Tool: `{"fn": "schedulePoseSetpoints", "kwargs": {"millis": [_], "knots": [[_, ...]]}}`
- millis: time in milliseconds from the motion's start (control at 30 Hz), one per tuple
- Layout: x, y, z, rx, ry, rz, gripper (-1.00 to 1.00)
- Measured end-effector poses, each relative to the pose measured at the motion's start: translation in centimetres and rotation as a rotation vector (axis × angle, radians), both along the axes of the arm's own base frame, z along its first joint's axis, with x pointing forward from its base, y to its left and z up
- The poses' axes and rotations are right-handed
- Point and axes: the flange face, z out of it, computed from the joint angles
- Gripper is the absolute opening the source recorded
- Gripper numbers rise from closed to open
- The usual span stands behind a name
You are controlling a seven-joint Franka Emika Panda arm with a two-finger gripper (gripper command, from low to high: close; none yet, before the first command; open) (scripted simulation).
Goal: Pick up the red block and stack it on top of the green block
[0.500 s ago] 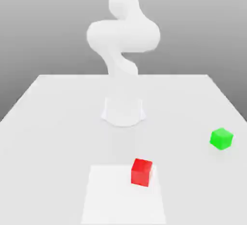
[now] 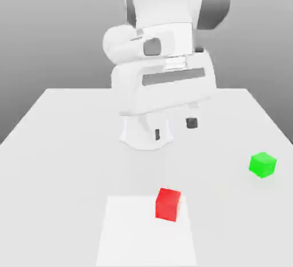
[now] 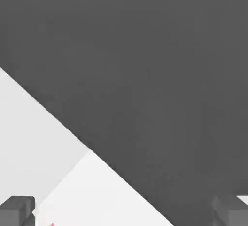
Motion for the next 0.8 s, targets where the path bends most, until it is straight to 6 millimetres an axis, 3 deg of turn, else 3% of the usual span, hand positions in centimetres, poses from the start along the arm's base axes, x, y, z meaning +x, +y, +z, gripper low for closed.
{"fn": "schedulePoseSetpoints", "kwargs": {"millis": [133,233,533,567,800], "knots": [[-2.9,0.8,-7.3,-0.075,0.105,0.206,0.0],[-5.5,0.9,-11.8,-0.123,0.174,0.348,0.0],[-6.0,0.8,-18.2,-0.136,0.189,0.384,0.0],[-6.1,0.8,-18.9,-0.135,0.19,0.383,-1.0],[-6.1,0.8,-19.0,-0.135,0.193,0.383,-1.0]]}}
